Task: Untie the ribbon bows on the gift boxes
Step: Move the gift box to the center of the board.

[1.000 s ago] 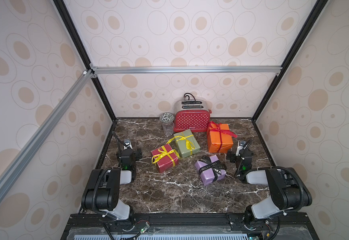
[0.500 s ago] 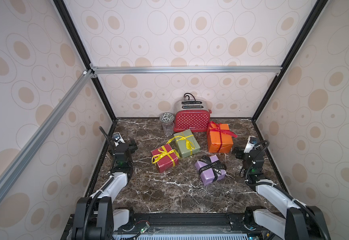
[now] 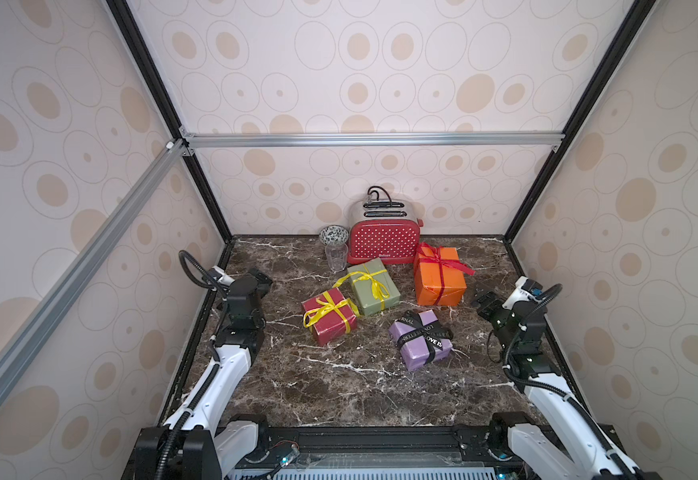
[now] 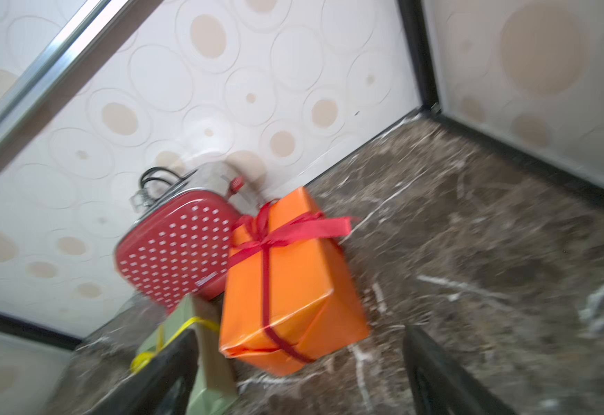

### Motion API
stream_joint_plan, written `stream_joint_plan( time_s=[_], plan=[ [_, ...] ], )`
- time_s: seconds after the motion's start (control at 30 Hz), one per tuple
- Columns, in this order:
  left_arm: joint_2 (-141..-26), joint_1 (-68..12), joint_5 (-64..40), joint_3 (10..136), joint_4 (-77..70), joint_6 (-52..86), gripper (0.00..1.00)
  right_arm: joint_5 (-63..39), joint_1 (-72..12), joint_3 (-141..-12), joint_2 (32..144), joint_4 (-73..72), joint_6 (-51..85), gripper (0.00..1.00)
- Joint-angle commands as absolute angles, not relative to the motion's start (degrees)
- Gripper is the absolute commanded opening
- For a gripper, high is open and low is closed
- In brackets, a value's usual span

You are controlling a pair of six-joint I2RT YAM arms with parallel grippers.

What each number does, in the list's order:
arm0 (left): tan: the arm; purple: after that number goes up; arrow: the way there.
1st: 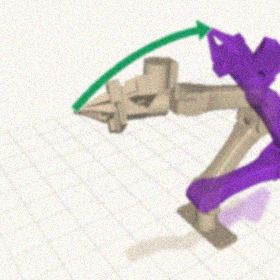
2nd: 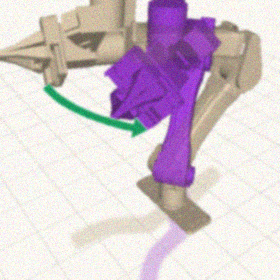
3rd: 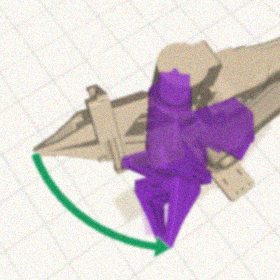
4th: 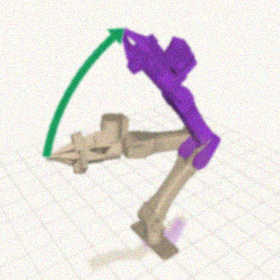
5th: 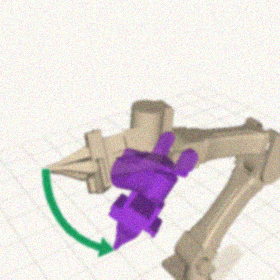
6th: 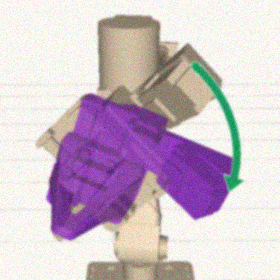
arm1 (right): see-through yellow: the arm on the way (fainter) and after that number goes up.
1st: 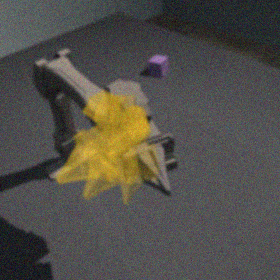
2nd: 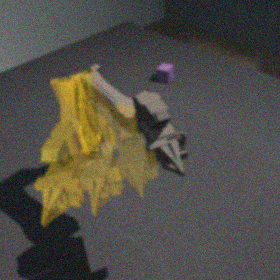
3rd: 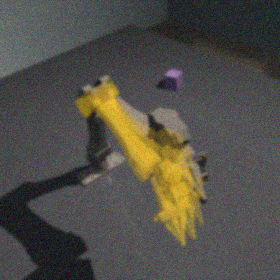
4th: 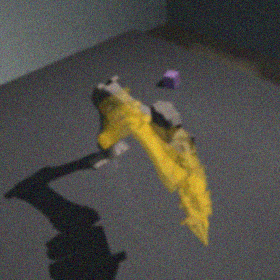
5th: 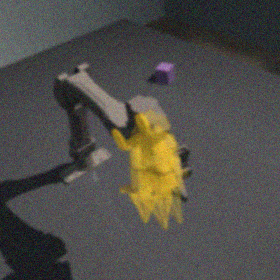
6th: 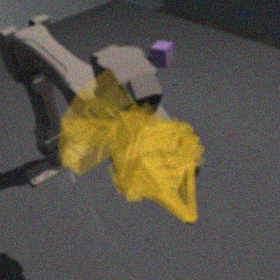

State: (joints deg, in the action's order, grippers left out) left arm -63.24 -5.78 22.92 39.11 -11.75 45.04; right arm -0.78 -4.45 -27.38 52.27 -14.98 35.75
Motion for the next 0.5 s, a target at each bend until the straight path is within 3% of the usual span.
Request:
stream_joint_plan(
  time_s=[0.0,0.07,0.1,0.23,0.33,0.47],
  plan=[
    [-66.8,-11.1,22.2,46.0,-8.1,46.9,0.99,-14.2,-14.1,-35.2,59.2,-13.6,35.8,0.79],
    [-71.2,-14.4,22.2,52.0,-8.0,46.9,0.99,-10.8,-25.7,-42.2,64.4,-6.2,29.2,0.79],
    [-73.8,-15.4,20.9,55.1,9.7,41.0,0.99,-9.2,-31.1,-46.3,67.4,-2.1,25.3,0.78],
    [-83.7,-16.9,13.7,64.6,18.3,38.4,0.99,-8.9,-46.4,-56.9,79.4,6.3,15.7,0.72],
    [-89.7,-17.0,10.9,70.9,23.3,37.7,0.99,-8.6,-51.8,-58.6,85.2,6.3,12.5,0.70],
    [-99.1,-16.8,8.3,81.0,31.3,35.0,0.99,-9.8,-52.6,-56.0,88.8,1.2,13.4,0.69]
  ],
)
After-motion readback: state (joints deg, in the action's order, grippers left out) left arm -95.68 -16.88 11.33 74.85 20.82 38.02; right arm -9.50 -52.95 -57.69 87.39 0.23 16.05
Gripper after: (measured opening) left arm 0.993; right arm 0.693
